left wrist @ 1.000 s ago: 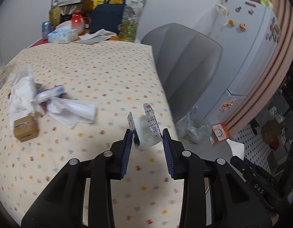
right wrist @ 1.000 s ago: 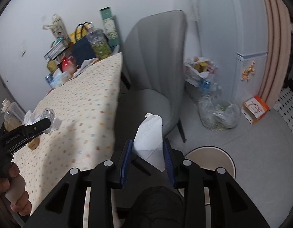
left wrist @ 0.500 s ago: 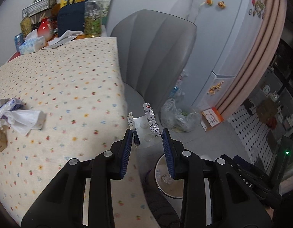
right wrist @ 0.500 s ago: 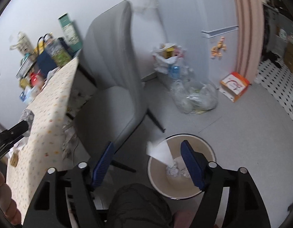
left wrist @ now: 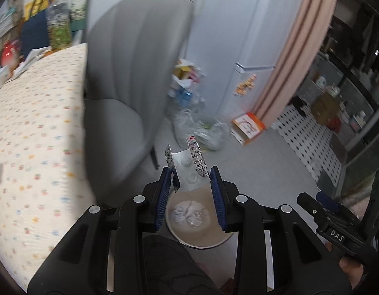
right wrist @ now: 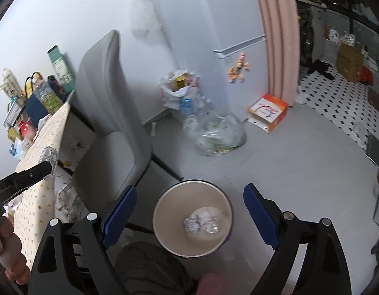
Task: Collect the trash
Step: 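Carry the packet and tissue to the beige bin and open both grippers, then move both tools back over the table toward the remaining trash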
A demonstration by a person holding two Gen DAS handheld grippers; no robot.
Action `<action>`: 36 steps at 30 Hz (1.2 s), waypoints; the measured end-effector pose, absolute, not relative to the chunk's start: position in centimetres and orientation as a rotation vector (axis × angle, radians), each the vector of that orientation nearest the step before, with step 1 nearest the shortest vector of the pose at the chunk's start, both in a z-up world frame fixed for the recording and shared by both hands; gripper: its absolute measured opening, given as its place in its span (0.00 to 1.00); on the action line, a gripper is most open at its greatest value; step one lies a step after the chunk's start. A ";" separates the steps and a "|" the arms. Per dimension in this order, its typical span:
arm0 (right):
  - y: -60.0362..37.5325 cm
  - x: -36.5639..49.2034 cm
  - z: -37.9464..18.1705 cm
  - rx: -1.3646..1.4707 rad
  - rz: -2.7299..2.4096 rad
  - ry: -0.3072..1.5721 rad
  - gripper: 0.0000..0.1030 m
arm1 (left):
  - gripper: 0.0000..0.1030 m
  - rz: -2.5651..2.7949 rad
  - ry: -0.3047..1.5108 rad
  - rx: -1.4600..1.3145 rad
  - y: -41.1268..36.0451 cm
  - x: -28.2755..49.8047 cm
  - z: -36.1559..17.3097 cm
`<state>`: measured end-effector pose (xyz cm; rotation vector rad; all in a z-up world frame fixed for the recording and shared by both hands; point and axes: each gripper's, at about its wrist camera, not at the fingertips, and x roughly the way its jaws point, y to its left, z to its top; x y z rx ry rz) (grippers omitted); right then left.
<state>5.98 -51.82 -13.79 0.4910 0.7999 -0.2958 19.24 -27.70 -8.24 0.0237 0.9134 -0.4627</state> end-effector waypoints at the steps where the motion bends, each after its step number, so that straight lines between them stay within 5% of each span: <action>1: -52.2 5.6 -13.8 0.492 -0.305 0.800 0.84 | 0.32 -0.472 0.919 0.027 -28.4 19.2 -8.4; 7: -53.8 3.8 -13.2 0.491 -0.344 0.784 0.84 | 0.36 -0.543 0.959 0.050 -32.1 18.4 -9.2; 9: -54.2 3.4 -13.1 0.495 -0.353 0.779 0.84 | 0.69 -0.556 0.963 0.069 -33.1 18.0 -9.3; 14: -54.2 3.2 -13.1 0.497 -0.355 0.780 0.84 | 0.89 -0.534 0.923 0.058 -32.4 17.3 -8.4; 36: -45.3 5.5 -8.0 0.388 -0.164 0.699 0.92 | 0.94 -0.280 0.726 -0.132 -15.7 15.9 -3.0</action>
